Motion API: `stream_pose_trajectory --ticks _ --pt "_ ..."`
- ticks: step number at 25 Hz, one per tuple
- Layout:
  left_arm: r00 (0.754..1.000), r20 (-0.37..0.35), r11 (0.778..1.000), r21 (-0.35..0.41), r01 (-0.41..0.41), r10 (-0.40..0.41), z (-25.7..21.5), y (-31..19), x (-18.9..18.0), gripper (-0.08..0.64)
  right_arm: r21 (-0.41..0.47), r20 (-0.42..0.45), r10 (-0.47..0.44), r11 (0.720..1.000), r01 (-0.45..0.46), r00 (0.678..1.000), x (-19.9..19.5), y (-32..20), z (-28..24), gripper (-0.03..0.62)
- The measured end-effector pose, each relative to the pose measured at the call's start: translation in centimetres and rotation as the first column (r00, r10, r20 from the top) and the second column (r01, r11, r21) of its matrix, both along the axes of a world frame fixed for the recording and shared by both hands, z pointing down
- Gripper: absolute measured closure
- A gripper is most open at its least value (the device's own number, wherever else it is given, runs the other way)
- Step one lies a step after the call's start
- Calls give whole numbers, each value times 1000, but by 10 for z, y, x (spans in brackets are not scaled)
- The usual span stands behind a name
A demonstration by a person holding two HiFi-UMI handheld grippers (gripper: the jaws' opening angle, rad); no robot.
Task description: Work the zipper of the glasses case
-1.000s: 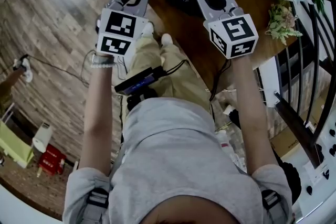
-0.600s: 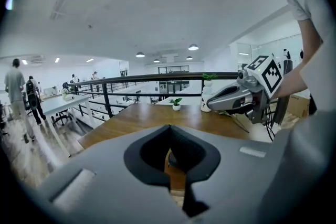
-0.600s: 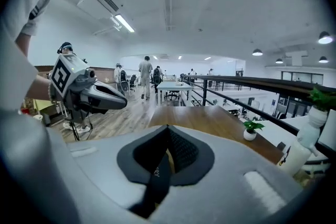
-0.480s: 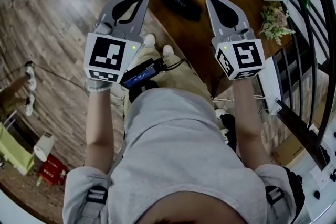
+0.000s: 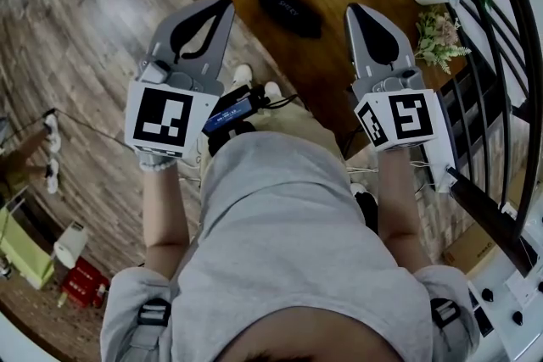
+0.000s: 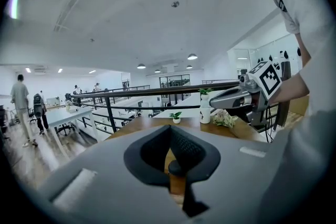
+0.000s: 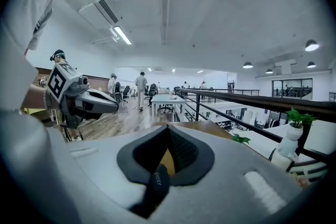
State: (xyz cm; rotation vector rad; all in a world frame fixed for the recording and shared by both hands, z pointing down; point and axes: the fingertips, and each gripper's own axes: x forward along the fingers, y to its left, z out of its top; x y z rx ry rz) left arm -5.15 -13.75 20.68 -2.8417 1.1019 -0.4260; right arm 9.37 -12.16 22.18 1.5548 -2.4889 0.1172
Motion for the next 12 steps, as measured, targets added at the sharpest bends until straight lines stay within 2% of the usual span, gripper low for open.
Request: stream_pose_trajectory --ticks 12 --pt "1000 -12 1000 9 18 -18 -4 11 -5 548 10 7 12 1000 -12 1000 4 13 -6 591"
